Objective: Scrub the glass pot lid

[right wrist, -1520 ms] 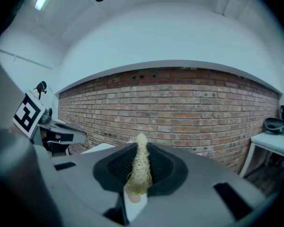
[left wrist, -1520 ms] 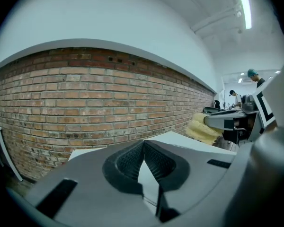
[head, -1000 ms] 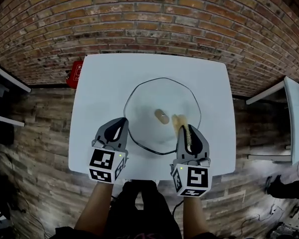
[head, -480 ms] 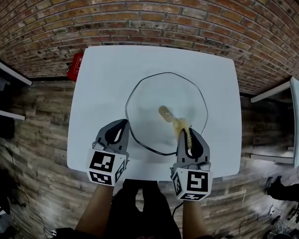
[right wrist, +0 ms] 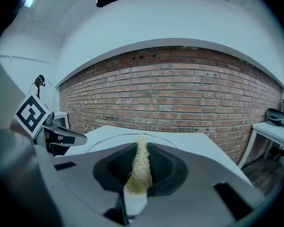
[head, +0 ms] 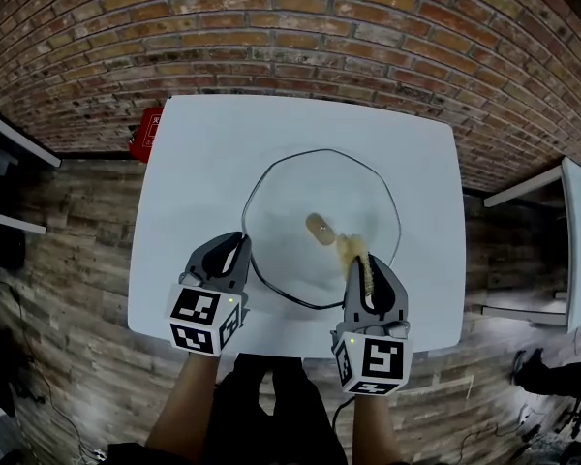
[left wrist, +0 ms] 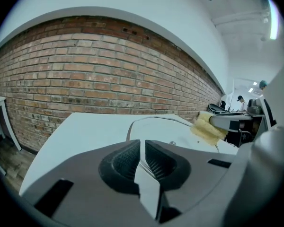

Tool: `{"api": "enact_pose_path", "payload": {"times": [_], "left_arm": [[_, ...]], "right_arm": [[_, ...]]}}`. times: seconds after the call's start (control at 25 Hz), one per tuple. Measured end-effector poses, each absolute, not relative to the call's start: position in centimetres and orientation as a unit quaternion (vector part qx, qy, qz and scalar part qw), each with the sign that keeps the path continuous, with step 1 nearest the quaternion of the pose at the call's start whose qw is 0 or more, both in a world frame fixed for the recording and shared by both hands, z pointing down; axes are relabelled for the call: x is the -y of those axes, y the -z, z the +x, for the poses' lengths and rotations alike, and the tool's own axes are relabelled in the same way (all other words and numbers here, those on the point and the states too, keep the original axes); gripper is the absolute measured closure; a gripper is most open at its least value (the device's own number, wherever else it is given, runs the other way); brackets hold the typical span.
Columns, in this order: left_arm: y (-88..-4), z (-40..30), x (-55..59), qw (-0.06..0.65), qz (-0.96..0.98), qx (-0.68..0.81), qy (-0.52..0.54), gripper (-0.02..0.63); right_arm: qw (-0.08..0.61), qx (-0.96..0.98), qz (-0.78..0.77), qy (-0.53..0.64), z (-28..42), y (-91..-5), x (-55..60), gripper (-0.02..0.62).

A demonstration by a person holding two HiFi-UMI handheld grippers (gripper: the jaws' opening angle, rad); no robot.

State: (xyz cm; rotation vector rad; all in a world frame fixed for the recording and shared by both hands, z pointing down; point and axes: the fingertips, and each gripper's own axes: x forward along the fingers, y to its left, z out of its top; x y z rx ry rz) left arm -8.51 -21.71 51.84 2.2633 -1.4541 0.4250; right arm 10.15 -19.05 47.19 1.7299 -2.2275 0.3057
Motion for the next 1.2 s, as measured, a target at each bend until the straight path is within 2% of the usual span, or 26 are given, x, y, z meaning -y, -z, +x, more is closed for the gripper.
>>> {"api": "enact_pose_path", "payload": {"times": [0.08,0.12,0.16,0.32,0.48,1.2], "left_arm": [[-52.0,-8.6,22.0,0.211,0.811,0.525,-0.151,0.571],[-52.1,-8.6,22.0,0.213,0.811,0.524,-0.151,0.488],[-52.3,-8.6,22.1,0.217,0.81,0.523,-0.151,0.463],[-53.0,-9.0,22.3,0.234,0.802,0.527,-0.154,0.457],[-54.0,-9.1,22.4,0.254,0.793,0.53,-0.164,0.385],[-56.8,-8.8,23.8,0.317,0.779,0.521,-0.145,0.385]], "right_arm": [[0.153,0.776,0.603,-0.107,10.2,-47.3,19.1,0.537],[0.153,0.776,0.603,-0.107,10.2,-47.3,19.1,0.537],[0.154,0.776,0.603,-0.108,10.2,-47.4,19.2,0.537],[0.157,0.778,0.599,-0.107,10.0,-47.5,19.4,0.537],[0.161,0.778,0.598,-0.106,10.1,-47.6,19.5,0.537],[0.181,0.779,0.592,-0.101,10.5,-48.4,20.2,0.537]]}}
